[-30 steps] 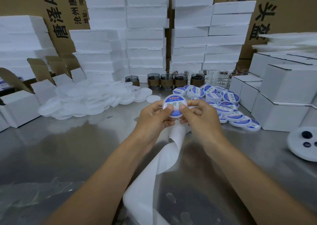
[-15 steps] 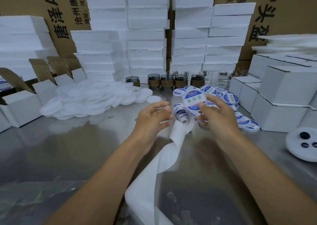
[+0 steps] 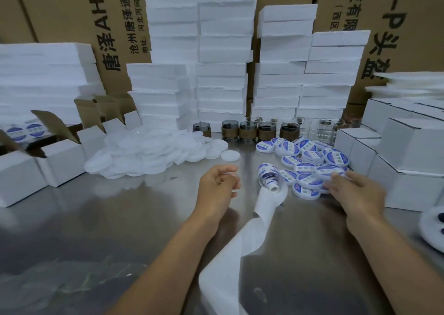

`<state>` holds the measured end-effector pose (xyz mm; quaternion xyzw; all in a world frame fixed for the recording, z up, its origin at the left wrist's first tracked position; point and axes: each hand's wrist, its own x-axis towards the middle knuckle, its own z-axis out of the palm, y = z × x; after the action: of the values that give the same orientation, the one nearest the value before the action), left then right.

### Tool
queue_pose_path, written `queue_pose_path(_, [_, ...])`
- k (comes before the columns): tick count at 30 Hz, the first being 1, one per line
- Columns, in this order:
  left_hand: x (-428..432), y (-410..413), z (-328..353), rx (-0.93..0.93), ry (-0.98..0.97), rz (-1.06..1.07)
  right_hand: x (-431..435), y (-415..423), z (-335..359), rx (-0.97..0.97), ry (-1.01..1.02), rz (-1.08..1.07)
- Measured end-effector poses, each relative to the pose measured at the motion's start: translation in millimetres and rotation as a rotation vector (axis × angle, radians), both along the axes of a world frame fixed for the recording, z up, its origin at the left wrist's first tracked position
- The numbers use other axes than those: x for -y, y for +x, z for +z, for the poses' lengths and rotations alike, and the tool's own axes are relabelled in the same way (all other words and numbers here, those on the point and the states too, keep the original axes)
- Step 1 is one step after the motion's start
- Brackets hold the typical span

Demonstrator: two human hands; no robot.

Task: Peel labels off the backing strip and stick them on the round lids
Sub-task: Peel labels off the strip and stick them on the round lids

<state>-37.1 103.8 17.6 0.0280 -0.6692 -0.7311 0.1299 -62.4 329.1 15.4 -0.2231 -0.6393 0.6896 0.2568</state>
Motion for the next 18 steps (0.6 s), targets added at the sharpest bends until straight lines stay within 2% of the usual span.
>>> queue_pose_path(4, [30.8, -14.6, 4.4, 0.009, -0.159, 0.042, 4.9, 3.5, -0.4, 0.053, 0.381, -0.092])
queue_pose_path(8, [85.3, -32.4, 1.9, 0.044, -0.488, 0.294, 13.9, 9.0, 0.0, -0.051, 0.645, -0.059])
queue_pose_path(11, [123.1, -38.8, -6.7, 0.008, -0.822, 0.412, 22.4, 12.5, 0.0, -0.136, 0.786, 0.022])
queue_pose_path(14, [152.1, -44.7, -12.7, 0.078, -1.103, 0.444, 28.5, 13.2, -0.8, -0.182, 0.871, 0.101])
queue_pose_path(18, [168.1, -49.9, -14.3, 0.16, -1.221, 0.419, 31.0, 12.6, -1.4, -0.186, 0.906, 0.127])
